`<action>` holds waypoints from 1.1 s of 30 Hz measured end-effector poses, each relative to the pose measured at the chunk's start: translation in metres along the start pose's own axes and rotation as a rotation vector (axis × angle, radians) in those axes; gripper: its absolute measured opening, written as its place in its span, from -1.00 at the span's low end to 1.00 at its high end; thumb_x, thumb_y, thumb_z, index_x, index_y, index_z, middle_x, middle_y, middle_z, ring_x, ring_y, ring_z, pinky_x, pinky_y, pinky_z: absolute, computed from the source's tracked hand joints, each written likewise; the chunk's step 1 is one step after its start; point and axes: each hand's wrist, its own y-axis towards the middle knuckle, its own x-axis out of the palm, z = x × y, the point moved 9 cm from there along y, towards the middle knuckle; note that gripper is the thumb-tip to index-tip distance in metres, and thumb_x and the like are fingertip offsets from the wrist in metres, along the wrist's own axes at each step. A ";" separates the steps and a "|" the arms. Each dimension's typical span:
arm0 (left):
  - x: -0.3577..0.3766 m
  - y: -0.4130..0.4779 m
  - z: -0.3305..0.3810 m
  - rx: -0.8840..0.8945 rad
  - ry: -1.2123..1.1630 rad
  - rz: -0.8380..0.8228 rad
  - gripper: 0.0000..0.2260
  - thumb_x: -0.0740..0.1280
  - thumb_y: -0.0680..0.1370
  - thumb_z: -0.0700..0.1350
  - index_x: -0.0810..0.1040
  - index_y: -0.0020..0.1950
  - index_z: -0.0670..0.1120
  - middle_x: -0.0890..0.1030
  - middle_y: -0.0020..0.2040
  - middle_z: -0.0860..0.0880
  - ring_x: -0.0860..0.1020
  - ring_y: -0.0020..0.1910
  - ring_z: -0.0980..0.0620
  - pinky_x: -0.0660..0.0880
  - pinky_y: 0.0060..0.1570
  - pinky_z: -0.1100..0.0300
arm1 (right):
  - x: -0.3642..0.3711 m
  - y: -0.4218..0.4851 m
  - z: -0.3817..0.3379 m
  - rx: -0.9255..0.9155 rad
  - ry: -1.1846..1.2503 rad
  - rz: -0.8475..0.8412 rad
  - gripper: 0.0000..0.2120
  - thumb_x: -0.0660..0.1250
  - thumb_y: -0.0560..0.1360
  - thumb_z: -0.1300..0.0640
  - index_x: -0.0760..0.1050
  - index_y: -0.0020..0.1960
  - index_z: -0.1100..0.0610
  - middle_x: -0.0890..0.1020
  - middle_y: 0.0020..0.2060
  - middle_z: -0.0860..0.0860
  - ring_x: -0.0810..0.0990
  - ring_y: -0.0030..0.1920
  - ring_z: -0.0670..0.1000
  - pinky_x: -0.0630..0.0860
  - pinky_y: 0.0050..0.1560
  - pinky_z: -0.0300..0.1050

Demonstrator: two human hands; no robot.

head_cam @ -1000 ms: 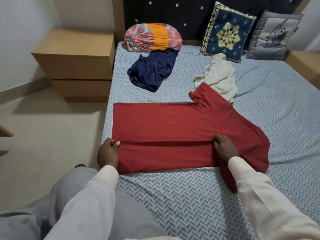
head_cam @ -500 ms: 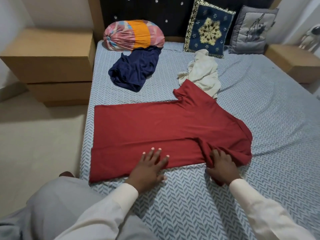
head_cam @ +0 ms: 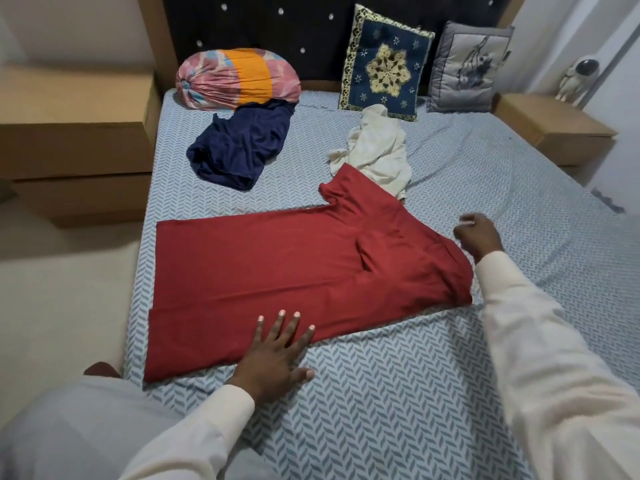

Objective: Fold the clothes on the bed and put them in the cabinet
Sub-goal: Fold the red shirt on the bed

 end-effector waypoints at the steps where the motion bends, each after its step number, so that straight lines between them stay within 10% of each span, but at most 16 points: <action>1: 0.000 0.001 -0.003 -0.013 -0.010 0.008 -0.34 -0.02 0.53 0.45 0.18 0.54 0.14 0.34 0.50 -0.08 0.31 0.46 -0.18 -0.14 0.38 -0.17 | 0.014 -0.003 0.024 0.040 -0.147 -0.150 -0.58 0.39 0.26 0.01 0.59 0.05 0.19 0.62 -0.23 0.10 0.57 -0.18 0.09 0.51 -0.07 -0.05; 8: 0.009 0.005 -0.012 -0.024 0.006 0.020 -0.33 -0.06 0.54 0.43 0.26 0.53 0.09 0.35 0.49 -0.11 0.18 0.48 -0.14 0.00 0.38 -0.15 | 0.034 -0.046 0.123 0.100 -0.303 -0.287 -0.57 0.55 0.36 0.11 0.55 0.18 0.17 0.59 0.01 0.10 0.58 0.05 0.10 0.39 0.01 -0.15; 15: -0.031 0.009 -0.074 -0.329 -0.157 0.188 -0.23 -0.19 0.45 0.41 0.06 0.59 0.08 0.06 0.60 -0.10 -0.04 0.58 -0.16 -0.24 0.47 -0.13 | 0.004 -0.046 0.137 0.164 -0.106 -0.070 -0.80 0.37 0.29 0.01 0.53 -0.29 0.16 0.62 -0.29 0.17 0.61 -0.12 0.18 0.39 -0.14 -0.09; 26: -0.083 -0.016 -0.206 -0.616 -0.012 -0.146 -0.44 0.43 0.24 0.43 0.53 0.02 0.06 0.50 0.17 -0.07 0.40 0.25 -0.14 0.31 0.26 -0.03 | 0.029 -0.079 0.087 -0.005 -0.294 0.093 -0.57 0.37 0.39 0.14 0.39 0.23 0.14 0.41 0.17 0.25 0.52 0.12 0.31 0.46 0.14 0.16; 30: -0.069 -0.055 -0.243 -0.802 -0.287 -0.164 -0.47 0.51 0.14 0.37 0.56 -0.17 -0.02 0.61 -0.07 -0.03 0.57 0.04 -0.10 0.49 0.08 0.10 | 0.089 -0.096 0.039 -0.297 -0.430 -0.104 -0.50 0.44 0.34 0.14 0.44 0.26 0.06 0.42 0.14 0.20 0.47 0.15 0.27 0.46 0.14 0.10; 33: -0.061 -0.066 -0.249 -0.810 -0.784 0.051 -0.68 0.55 0.35 0.09 0.53 -0.30 -0.11 0.61 -0.30 -0.10 0.55 -0.28 -0.06 0.44 -0.22 0.18 | 0.079 -0.090 0.047 -0.124 -0.349 -0.060 -0.39 0.43 0.35 0.14 0.37 0.37 0.07 0.35 0.27 0.26 0.43 0.24 0.33 0.41 0.24 0.15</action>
